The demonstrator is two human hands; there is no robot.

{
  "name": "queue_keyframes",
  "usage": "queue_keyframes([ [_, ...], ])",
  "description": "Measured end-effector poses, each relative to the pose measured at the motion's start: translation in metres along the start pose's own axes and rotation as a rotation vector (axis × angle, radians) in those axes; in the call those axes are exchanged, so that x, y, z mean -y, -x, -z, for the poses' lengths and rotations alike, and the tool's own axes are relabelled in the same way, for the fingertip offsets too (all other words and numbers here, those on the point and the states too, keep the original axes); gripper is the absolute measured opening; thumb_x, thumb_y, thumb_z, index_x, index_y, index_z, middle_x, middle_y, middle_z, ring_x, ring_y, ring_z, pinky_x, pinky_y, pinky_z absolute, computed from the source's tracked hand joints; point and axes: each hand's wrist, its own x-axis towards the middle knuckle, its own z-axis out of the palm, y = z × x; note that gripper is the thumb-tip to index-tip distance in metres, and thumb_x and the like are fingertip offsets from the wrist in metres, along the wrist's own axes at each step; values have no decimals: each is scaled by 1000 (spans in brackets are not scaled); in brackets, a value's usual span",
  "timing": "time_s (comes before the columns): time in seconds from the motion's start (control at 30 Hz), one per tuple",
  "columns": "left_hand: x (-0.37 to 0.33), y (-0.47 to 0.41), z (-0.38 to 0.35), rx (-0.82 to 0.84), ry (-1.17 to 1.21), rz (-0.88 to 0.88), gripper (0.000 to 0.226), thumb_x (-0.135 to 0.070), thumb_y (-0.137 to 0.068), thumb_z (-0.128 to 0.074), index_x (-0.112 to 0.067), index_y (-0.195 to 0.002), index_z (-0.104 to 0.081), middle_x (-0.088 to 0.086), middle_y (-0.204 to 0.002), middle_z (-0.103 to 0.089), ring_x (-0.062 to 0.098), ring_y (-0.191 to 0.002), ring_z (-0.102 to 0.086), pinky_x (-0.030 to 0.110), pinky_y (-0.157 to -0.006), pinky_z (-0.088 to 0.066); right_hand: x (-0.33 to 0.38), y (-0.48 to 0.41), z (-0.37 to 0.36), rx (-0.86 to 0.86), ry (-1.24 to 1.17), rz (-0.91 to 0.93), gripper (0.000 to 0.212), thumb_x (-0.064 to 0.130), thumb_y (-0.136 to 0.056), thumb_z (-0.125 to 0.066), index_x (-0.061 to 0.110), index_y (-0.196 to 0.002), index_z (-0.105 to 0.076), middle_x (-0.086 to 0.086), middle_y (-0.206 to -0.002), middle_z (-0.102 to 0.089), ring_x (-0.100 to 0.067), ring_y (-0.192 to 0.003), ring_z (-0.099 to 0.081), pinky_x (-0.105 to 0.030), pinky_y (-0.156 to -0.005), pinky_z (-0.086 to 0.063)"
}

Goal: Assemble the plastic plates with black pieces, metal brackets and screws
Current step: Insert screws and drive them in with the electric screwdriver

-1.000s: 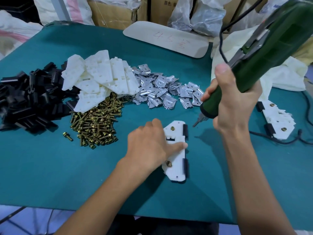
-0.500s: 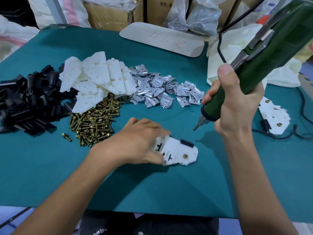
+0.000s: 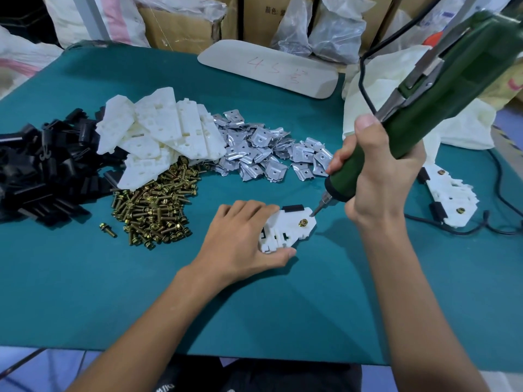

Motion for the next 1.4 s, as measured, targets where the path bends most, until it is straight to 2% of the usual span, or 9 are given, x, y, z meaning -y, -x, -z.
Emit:
queue_keyframes([
  [0.17, 1, 0, -2, -27, -1, 2, 87, -84, -72, -43, -29, -138, -56, -11, -124, -60, 14, -113, -50, 30, -91, -31, -8, 1, -2, 7, 18, 0, 22, 19, -77, -67, 7, -80, -49, -2, -51, -50, -25, -38, -46, -30, -47, -44],
  [0.4, 1, 0, -4, -40, 14, 5, 86, -85, -72, -44, -30, -137, -57, -12, -123, -60, 12, -112, -48, 30, -91, -32, -14, 3, -1, 3, 41, -25, 19, 19, -78, -69, 12, -75, -52, -4, -51, -50, -26, -38, -47, -31, -48, -44],
  [0.6, 2, 0, -5, -59, 14, -6, 85, -84, -74, -46, -29, -136, -57, -12, -123, -61, 12, -110, -49, 31, -90, -34, -20, 4, -3, -10, 52, -34, 21, 20, -78, -71, 10, -77, -52, -7, -54, -50, -25, -39, -48, -32, -47, -45],
  [0.97, 1, 0, -2, -52, 34, 7, 86, -83, -73, -45, -29, -139, -55, -12, -128, -60, 12, -116, -49, 31, -93, -34, -21, 5, -10, 37, 63, -26, 23, 21, -78, -71, 7, -79, -52, -4, -54, -53, -24, -42, -47, -30, -47, -46],
  [1.23, 2, 2, -3, -89, 61, -9, 82, -82, -73, -51, -28, -134, -60, -12, -123, -63, 11, -111, -51, 32, -91, -37, -25, 8, -11, 77, 100, -22, 28, 23, -79, -71, 3, -84, -53, -3, -54, -53, -24, -41, -47, -31, -48, -46],
  [1.4, 2, 2, -4, -115, 78, -20, 79, -80, -73, -53, -28, -131, -62, -12, -119, -65, 13, -109, -54, 33, -88, -38, -27, 10, -13, 100, 126, -15, 31, 24, -79, -72, 2, -80, -51, -5, -54, -53, -24, -40, -49, -31, -48, -45],
])
